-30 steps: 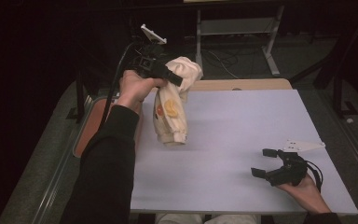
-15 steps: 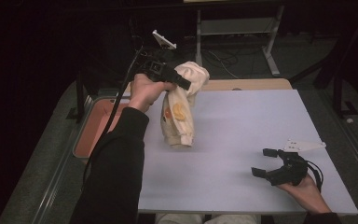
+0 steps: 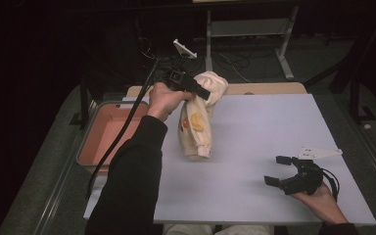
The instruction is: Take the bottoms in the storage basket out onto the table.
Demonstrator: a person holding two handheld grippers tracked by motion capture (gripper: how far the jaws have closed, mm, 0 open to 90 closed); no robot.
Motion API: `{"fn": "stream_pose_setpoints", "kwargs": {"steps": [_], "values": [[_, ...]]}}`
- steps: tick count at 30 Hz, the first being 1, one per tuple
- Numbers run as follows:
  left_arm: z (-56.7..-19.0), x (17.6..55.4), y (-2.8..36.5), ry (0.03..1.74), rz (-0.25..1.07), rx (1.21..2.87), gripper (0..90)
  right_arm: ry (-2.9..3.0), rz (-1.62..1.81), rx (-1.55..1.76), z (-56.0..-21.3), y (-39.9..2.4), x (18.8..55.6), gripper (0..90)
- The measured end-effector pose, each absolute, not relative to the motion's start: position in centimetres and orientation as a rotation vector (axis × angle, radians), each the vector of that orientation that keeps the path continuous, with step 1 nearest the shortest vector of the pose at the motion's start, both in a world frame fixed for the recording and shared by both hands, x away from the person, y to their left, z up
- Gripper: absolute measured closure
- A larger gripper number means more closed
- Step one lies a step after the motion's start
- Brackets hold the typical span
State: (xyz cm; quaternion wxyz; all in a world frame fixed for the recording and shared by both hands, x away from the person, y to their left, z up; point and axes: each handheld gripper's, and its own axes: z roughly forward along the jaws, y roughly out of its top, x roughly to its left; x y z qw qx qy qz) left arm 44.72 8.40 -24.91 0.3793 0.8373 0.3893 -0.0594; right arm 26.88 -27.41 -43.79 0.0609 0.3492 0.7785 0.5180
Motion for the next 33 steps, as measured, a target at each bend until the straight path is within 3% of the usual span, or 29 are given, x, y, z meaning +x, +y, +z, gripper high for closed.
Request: {"fn": "stream_pose_setpoints", "kwargs": {"steps": [33], "values": [[-31.5,45.1,3.8,0.966,-0.187,2.246,74.8,2.361,1.570,1.047,-43.8,-27.4,26.9,0.0]]}}
